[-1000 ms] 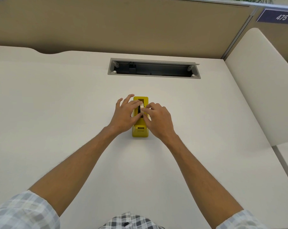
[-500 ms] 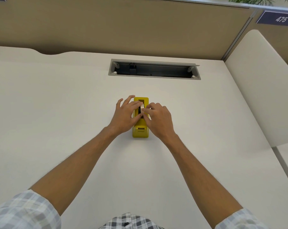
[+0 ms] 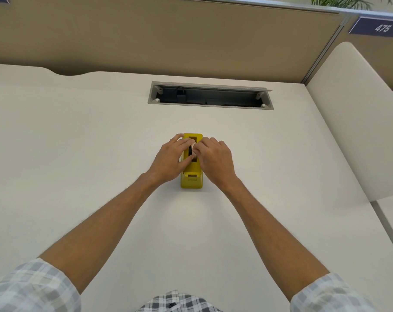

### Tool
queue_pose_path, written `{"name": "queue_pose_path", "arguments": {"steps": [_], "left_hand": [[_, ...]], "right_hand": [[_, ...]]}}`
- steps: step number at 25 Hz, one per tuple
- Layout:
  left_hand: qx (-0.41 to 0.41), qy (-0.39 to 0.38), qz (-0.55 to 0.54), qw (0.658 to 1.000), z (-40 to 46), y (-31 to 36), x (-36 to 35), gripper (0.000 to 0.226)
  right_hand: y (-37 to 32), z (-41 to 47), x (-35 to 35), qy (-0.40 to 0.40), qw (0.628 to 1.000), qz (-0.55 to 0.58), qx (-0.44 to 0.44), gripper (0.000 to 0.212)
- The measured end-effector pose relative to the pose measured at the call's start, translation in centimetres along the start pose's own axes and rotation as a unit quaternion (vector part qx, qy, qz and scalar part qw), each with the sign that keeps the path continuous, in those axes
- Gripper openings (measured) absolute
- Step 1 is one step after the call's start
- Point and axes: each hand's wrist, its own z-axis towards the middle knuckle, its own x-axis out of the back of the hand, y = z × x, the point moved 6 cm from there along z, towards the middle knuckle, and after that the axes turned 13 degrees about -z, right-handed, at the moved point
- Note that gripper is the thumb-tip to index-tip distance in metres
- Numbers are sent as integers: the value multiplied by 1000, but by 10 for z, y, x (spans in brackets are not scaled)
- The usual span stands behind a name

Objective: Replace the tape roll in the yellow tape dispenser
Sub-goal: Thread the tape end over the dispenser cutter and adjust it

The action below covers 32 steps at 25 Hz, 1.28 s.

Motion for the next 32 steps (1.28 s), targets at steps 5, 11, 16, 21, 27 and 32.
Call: {"name": "queue_pose_path", "arguments": {"steps": [5, 11, 16, 21, 27, 32], "left_hand": [[8, -30, -68, 997, -2, -1, -1, 45], [48, -29, -125, 991, -7, -2, 0, 55], [54, -26, -122, 991, -7, -3, -1, 54], [68, -9, -145, 987, -10, -8, -4, 54], [91, 27, -190, 977, -13, -11, -6, 54], [91, 41, -152, 983, -15, -12, -7, 51]], "right_hand": [[-1, -1, -3, -15, 1000, 3, -7, 3], [-3, -10, -9, -40, 999, 25, -18, 10], [-3, -18, -15, -62, 997, 32, -30, 12], [-5, -21, -12, -68, 996, 41, -34, 16], [-3, -27, -4, -68, 995, 53, -47, 16], [-8, -35, 4, -61, 995, 55, -53, 17]]}}
